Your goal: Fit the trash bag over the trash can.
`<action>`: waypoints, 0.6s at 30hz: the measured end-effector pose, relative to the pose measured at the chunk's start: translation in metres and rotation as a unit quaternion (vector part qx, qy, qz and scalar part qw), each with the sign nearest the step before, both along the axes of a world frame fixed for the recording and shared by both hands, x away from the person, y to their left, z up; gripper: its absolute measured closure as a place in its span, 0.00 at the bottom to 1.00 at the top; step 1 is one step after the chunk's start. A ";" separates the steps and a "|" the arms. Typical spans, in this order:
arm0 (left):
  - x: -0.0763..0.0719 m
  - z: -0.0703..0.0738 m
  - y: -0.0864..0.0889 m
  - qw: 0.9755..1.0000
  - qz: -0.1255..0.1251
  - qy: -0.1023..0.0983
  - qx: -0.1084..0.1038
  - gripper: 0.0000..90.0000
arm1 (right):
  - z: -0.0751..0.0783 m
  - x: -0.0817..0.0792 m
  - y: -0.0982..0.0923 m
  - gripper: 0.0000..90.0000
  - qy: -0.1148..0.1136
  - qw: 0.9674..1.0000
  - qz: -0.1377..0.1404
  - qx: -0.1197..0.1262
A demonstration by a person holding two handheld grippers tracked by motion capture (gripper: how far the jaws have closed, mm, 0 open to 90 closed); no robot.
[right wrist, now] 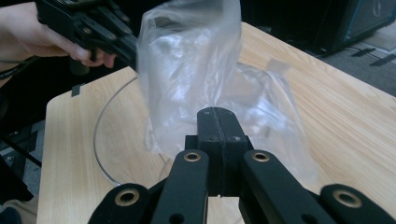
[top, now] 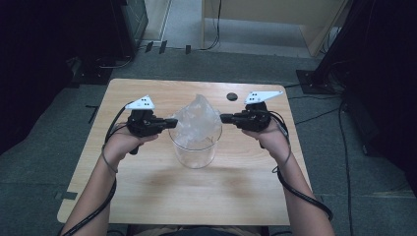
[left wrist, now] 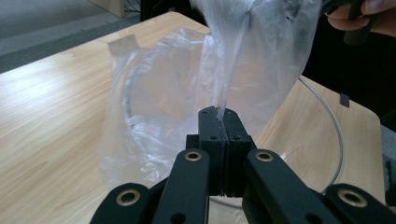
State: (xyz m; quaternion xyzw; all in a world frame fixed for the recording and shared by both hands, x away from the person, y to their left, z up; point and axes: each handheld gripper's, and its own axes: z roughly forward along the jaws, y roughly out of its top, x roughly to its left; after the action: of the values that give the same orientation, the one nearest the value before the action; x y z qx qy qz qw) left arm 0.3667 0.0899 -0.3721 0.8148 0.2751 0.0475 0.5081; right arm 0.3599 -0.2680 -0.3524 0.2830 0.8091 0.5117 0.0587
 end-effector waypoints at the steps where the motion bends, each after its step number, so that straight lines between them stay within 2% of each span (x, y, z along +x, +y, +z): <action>1: 0.000 0.001 0.003 1.000 0.002 0.000 -0.001 0.99 | 0.000 0.000 -0.002 1.00 0.000 1.000 -0.002 -0.001; 6: -0.004 0.008 0.015 1.000 0.013 -0.004 -0.007 1.00 | 0.003 -0.001 -0.015 1.00 0.005 1.000 -0.013 -0.008; 9: -0.007 0.012 0.020 1.000 0.011 -0.008 -0.012 1.00 | 0.004 -0.002 -0.020 1.00 0.005 1.000 -0.017 -0.014; 12: -0.009 0.011 0.020 1.000 0.006 -0.009 -0.006 1.00 | 0.005 -0.004 -0.022 1.00 0.006 1.000 -0.012 -0.014; 15: -0.011 0.008 0.018 1.000 -0.002 -0.001 -0.001 0.99 | 0.005 -0.005 -0.020 1.00 0.002 0.999 -0.016 -0.048; 18: -0.013 0.006 0.019 1.000 -0.004 0.004 -0.003 0.98 | 0.005 -0.008 -0.018 1.00 0.004 0.999 -0.005 -0.051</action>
State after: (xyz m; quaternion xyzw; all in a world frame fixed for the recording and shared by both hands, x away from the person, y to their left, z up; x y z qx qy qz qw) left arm 0.3538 0.1094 -0.3658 0.8146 0.2734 0.0415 0.5098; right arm 0.3522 -0.2863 -0.3473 0.2860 0.8328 0.4684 0.0723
